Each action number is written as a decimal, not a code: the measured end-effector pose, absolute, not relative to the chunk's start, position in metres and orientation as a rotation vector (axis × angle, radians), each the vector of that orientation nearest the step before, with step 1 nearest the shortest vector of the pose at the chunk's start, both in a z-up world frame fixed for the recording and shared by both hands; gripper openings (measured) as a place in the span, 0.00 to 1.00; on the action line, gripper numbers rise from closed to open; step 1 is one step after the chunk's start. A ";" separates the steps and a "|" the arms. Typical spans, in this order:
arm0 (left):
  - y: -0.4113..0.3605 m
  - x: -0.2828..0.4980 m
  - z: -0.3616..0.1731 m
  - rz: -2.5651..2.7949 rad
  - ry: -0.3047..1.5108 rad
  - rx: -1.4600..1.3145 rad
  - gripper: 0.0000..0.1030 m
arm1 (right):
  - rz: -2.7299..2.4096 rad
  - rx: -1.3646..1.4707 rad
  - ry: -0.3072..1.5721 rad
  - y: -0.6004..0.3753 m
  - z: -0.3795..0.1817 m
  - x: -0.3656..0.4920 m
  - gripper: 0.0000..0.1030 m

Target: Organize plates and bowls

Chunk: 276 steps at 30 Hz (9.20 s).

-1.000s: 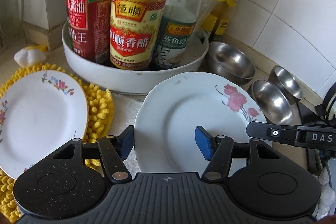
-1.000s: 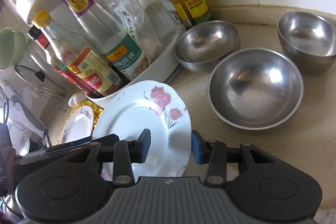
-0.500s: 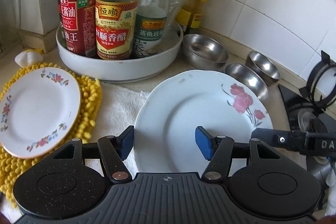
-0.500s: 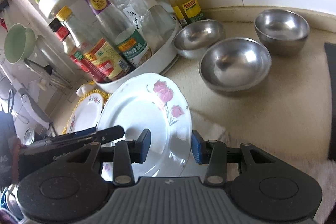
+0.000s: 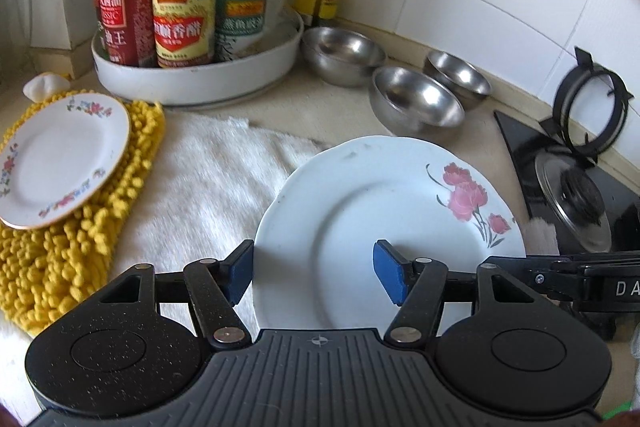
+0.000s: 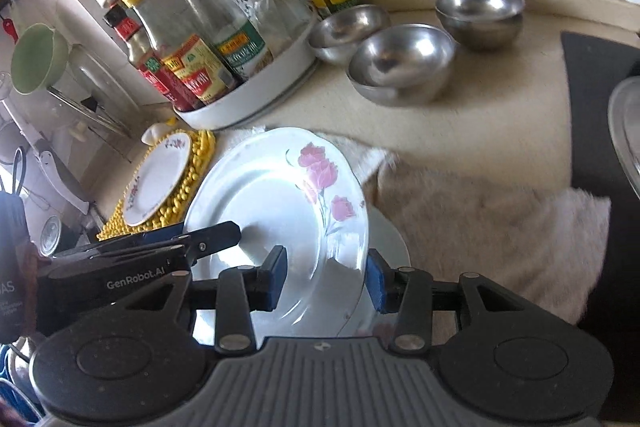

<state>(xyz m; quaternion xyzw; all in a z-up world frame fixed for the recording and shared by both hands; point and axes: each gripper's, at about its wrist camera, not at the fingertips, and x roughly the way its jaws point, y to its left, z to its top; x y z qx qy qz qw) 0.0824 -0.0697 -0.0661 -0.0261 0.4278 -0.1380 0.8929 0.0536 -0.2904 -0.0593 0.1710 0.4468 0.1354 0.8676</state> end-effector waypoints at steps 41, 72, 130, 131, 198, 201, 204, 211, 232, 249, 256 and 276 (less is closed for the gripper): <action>-0.024 0.088 -0.061 -0.220 0.822 -0.079 0.67 | 0.159 0.090 0.878 -0.264 -0.063 0.063 0.68; 0.197 0.176 -0.071 0.074 0.881 -0.204 0.69 | 0.529 0.050 1.007 -0.054 -0.087 0.244 0.69; 0.183 0.199 -0.063 -0.129 0.859 -0.136 0.69 | 0.557 0.097 1.052 -0.022 -0.093 0.262 0.67; 0.182 0.197 -0.060 -0.136 0.849 -0.134 0.69 | 0.556 0.101 1.045 -0.025 -0.090 0.260 0.67; -0.065 0.102 -0.061 -0.707 0.891 0.170 0.72 | 0.023 0.425 0.996 -0.253 -0.068 0.024 0.67; -0.066 0.104 -0.067 -0.708 0.912 0.167 0.69 | 0.008 0.404 0.993 -0.254 -0.070 0.026 0.67; -0.066 0.108 -0.071 -0.709 0.941 0.154 0.64 | -0.012 0.369 0.988 -0.254 -0.070 0.028 0.68; -0.066 0.111 -0.072 -0.688 0.941 0.156 0.63 | -0.028 0.314 0.976 -0.256 -0.071 0.027 0.69; -0.087 0.143 -0.031 -0.536 0.765 0.197 0.71 | 0.026 0.296 0.843 -0.300 -0.034 0.059 0.70; -0.145 0.256 -0.044 -0.631 0.844 0.198 0.66 | -0.123 0.369 0.891 -0.340 -0.044 0.192 0.73; -0.170 0.280 -0.073 -0.567 0.956 0.202 0.53 | -0.061 0.428 1.001 -0.353 -0.077 0.239 0.73; -0.188 0.249 -0.081 -0.619 1.001 0.231 0.36 | 0.109 0.437 1.084 -0.370 -0.085 0.221 0.48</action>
